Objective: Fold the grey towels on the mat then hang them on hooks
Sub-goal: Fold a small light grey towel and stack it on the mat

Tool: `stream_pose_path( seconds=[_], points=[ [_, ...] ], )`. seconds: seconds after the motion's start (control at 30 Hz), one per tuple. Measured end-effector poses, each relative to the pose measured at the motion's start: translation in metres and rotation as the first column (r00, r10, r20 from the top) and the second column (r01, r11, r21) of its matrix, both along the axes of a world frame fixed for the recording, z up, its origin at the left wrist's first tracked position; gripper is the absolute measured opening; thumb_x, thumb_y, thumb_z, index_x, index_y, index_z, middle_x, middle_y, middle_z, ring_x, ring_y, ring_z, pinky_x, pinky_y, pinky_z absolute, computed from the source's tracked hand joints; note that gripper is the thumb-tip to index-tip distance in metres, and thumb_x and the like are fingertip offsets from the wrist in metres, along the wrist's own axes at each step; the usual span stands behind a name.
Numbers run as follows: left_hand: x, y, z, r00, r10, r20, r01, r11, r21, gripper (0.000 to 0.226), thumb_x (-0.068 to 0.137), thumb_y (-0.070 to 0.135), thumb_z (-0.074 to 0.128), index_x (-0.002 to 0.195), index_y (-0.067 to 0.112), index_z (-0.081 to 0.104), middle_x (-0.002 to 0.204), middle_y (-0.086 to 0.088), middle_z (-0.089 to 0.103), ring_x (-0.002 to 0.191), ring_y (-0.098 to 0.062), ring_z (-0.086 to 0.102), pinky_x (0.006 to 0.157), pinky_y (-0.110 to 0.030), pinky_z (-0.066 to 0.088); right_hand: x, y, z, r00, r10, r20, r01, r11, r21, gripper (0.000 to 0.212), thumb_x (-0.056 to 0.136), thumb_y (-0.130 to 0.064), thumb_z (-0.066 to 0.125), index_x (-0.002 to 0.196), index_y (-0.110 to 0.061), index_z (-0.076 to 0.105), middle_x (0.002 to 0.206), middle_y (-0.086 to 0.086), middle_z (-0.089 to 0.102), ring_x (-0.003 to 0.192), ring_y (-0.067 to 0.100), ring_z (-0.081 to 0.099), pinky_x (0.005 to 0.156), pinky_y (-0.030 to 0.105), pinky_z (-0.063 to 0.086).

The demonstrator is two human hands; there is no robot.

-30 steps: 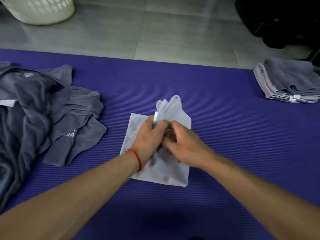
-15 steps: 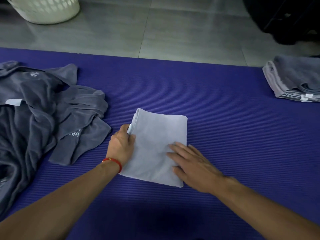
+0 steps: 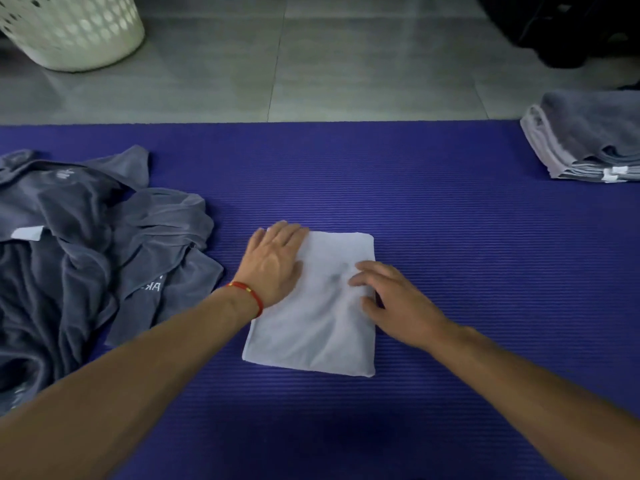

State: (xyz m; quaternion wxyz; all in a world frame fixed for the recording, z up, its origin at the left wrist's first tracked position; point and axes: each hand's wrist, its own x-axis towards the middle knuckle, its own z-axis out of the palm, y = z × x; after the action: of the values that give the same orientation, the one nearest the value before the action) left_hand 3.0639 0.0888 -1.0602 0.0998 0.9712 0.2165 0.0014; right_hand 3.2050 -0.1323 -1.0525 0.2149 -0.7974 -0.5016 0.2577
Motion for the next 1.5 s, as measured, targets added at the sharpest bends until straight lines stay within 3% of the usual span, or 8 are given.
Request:
stream_pose_path(
  seconds=[0.13, 0.23, 0.47, 0.6, 0.87, 1.03, 1.27, 1.5],
  points=[
    [0.041, 0.023, -0.002, 0.935, -0.134, -0.329, 0.096, 0.987, -0.127, 0.067, 0.101, 0.036, 0.054, 0.158, 0.019, 0.025, 0.162, -0.004, 0.03, 0.15, -0.023, 0.026, 0.124, -0.045, 0.015, -0.035, -0.04, 0.005, 0.934, -0.304, 0.188, 0.342, 0.914, -0.22, 0.035, 0.096, -0.058, 0.053, 0.109, -0.026, 0.054, 0.107, -0.01, 0.058, 0.099, 0.012, 0.059, 0.08, 0.031, 0.05],
    [0.061, 0.034, 0.007, 0.92, -0.157, -0.358, 0.083, 0.973, -0.214, 0.073, 0.09, 0.035, 0.072, 0.152, 0.016, 0.039, 0.15, -0.011, 0.045, 0.139, -0.028, 0.042, 0.115, -0.033, 0.031, -0.061, -0.059, 0.001, 0.954, -0.226, 0.196, 0.288, 0.872, -0.397, 0.051, 0.094, -0.071, 0.042, 0.106, -0.023, 0.056, 0.107, -0.006, 0.061, 0.096, 0.015, 0.062, 0.086, 0.036, 0.05],
    [0.076, 0.025, 0.028, 0.865, -0.104, -0.49, 0.014, 0.983, -0.184, 0.043, 0.08, 0.034, 0.078, 0.118, 0.019, 0.063, 0.12, 0.0, 0.06, 0.108, -0.022, 0.058, 0.085, -0.026, 0.043, -0.087, -0.043, -0.001, 0.79, -0.546, -0.278, 0.455, 0.827, -0.332, 0.027, 0.086, -0.042, 0.064, 0.093, -0.018, 0.053, 0.102, -0.002, 0.06, 0.085, 0.014, 0.06, 0.068, 0.032, 0.053],
    [0.069, 0.033, 0.055, 0.874, -0.092, -0.478, -0.057, 0.956, -0.289, 0.038, 0.066, 0.045, 0.079, 0.097, 0.029, 0.066, 0.105, 0.008, 0.07, 0.093, -0.013, 0.066, 0.086, -0.032, 0.056, -0.075, -0.048, 0.021, 0.523, -0.65, -0.552, 0.607, 0.738, -0.295, 0.026, 0.076, -0.032, 0.072, 0.091, -0.015, 0.061, 0.088, -0.004, 0.07, 0.078, 0.013, 0.066, 0.069, 0.031, 0.058],
    [0.125, -0.038, 0.137, 0.995, 0.061, -0.085, -0.093, 0.138, -0.986, 0.053, 0.084, 0.011, 0.075, 0.133, 0.016, 0.057, 0.124, -0.006, 0.072, 0.11, -0.027, 0.07, 0.086, -0.041, 0.061, 0.08, -0.137, 0.114, 0.084, -0.36, -0.929, 0.905, 0.418, -0.08, 0.038, 0.096, -0.043, 0.061, 0.117, -0.013, 0.07, 0.111, 0.009, 0.073, 0.098, 0.023, 0.07, 0.076, 0.043, 0.061],
    [0.212, -0.091, 0.189, 0.956, 0.231, -0.184, -0.195, 0.026, -0.981, 0.05, 0.085, 0.011, 0.075, 0.132, 0.006, 0.058, 0.109, -0.013, 0.076, 0.086, -0.025, 0.076, 0.064, -0.035, 0.062, 0.152, -0.161, 0.158, 0.093, -0.492, -0.866, 0.809, 0.545, -0.222, 0.037, 0.096, -0.031, 0.064, 0.131, -0.017, 0.065, 0.123, 0.006, 0.072, 0.114, 0.029, 0.068, 0.085, 0.047, 0.058],
    [0.269, -0.133, 0.293, 0.913, 0.284, -0.293, -0.225, -0.247, -0.942, 0.036, 0.095, 0.013, 0.066, 0.13, 0.009, 0.06, 0.112, -0.017, 0.074, 0.09, -0.032, 0.073, 0.06, -0.049, 0.062, 0.248, -0.166, 0.277, 0.024, -0.464, -0.886, 0.879, 0.432, -0.202, 0.039, 0.093, -0.035, 0.067, 0.122, -0.008, 0.07, 0.116, 0.016, 0.074, 0.109, 0.034, 0.07, 0.1, 0.044, 0.053],
    [0.296, -0.163, 0.328, 0.904, 0.246, -0.349, -0.325, -0.133, -0.936, 0.029, 0.099, 0.007, 0.057, 0.128, 0.001, 0.062, 0.108, -0.023, 0.074, 0.076, -0.033, 0.075, 0.061, -0.046, 0.063, 0.283, -0.213, 0.284, -0.016, -0.449, -0.893, 0.749, 0.586, -0.308, 0.054, 0.089, -0.019, 0.073, 0.136, 0.003, 0.059, 0.133, 0.021, 0.065, 0.119, 0.034, 0.064, 0.099, 0.041, 0.054]
  ],
)
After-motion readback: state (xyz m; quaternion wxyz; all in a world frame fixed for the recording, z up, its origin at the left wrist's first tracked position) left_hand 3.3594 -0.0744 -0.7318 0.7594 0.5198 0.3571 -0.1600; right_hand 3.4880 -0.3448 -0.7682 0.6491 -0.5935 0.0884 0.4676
